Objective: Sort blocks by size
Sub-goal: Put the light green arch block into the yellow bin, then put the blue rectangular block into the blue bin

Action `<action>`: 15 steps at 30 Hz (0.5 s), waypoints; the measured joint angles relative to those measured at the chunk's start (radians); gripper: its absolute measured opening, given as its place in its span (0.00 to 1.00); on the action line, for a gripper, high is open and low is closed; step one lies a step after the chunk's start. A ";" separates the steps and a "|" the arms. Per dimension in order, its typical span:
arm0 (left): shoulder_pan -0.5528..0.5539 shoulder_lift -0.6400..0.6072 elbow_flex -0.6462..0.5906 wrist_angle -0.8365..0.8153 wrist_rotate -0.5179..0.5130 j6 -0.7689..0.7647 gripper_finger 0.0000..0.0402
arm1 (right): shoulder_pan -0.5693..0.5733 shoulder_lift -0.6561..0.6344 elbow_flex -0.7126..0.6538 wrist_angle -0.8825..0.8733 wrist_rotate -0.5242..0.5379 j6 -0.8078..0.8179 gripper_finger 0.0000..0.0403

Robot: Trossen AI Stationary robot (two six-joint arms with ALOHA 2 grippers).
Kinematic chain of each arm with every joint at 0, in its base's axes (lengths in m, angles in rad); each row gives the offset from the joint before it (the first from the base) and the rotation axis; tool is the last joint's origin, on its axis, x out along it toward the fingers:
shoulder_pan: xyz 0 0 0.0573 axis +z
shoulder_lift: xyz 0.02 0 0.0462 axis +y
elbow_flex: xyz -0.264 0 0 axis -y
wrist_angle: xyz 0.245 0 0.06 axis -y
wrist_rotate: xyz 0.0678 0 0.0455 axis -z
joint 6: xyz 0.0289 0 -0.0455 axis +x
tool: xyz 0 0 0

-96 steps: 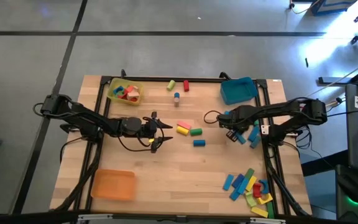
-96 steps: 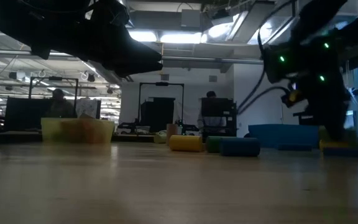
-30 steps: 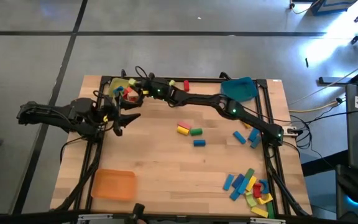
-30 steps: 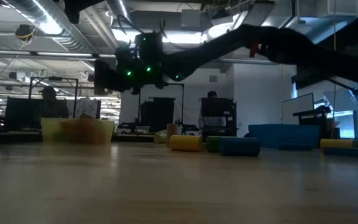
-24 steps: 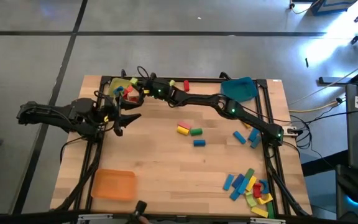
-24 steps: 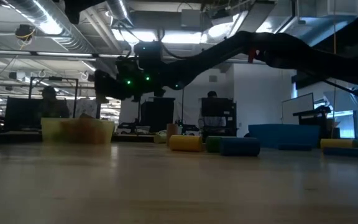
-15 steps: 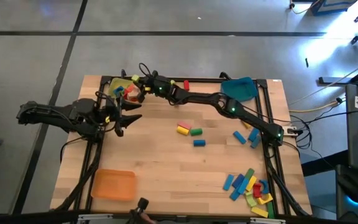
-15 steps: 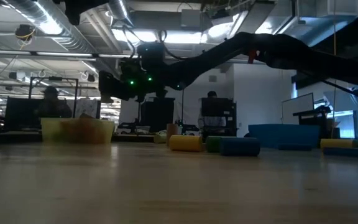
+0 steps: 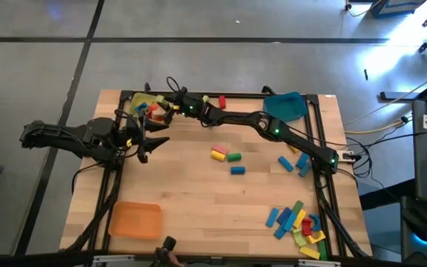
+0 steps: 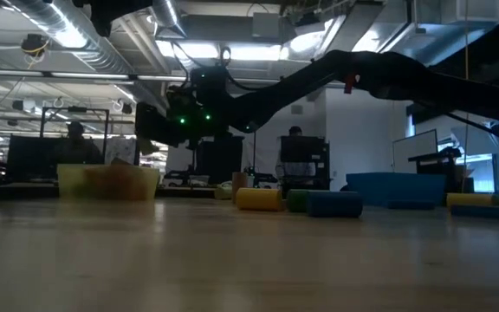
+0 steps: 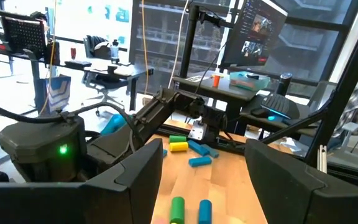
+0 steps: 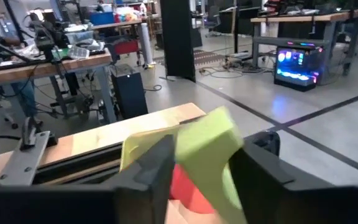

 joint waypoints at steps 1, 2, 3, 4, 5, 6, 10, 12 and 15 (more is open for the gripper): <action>0.000 0.000 0.000 0.000 0.000 0.000 0.53 | 0.000 -0.009 0.000 -0.020 -0.003 -0.003 0.41; 0.000 0.000 0.000 0.000 0.000 0.000 0.53 | 0.000 -0.020 0.000 -0.042 -0.003 -0.007 0.44; 0.000 0.000 0.000 0.001 0.000 0.000 0.53 | 0.000 -0.033 0.000 -0.065 -0.004 -0.013 0.46; 0.000 0.000 0.000 0.001 0.000 0.000 0.53 | 0.000 -0.052 0.000 -0.091 -0.004 -0.020 0.48; 0.000 0.000 0.000 0.001 0.000 0.000 0.53 | 0.000 -0.074 0.000 -0.122 -0.006 -0.034 0.50; 0.000 0.000 0.000 0.001 0.000 0.000 0.53 | 0.000 -0.095 0.000 -0.152 -0.010 -0.046 0.51; 0.000 0.000 0.000 0.000 0.000 0.000 0.53 | 0.001 -0.160 0.002 -0.282 -0.032 -0.096 0.54; 0.000 0.000 0.000 -0.007 0.000 0.000 0.53 | 0.001 -0.189 0.000 -0.364 -0.049 -0.116 0.54; 0.000 0.000 0.000 -0.029 0.000 -0.001 0.53 | 0.001 -0.258 -0.001 -0.503 -0.069 -0.137 0.53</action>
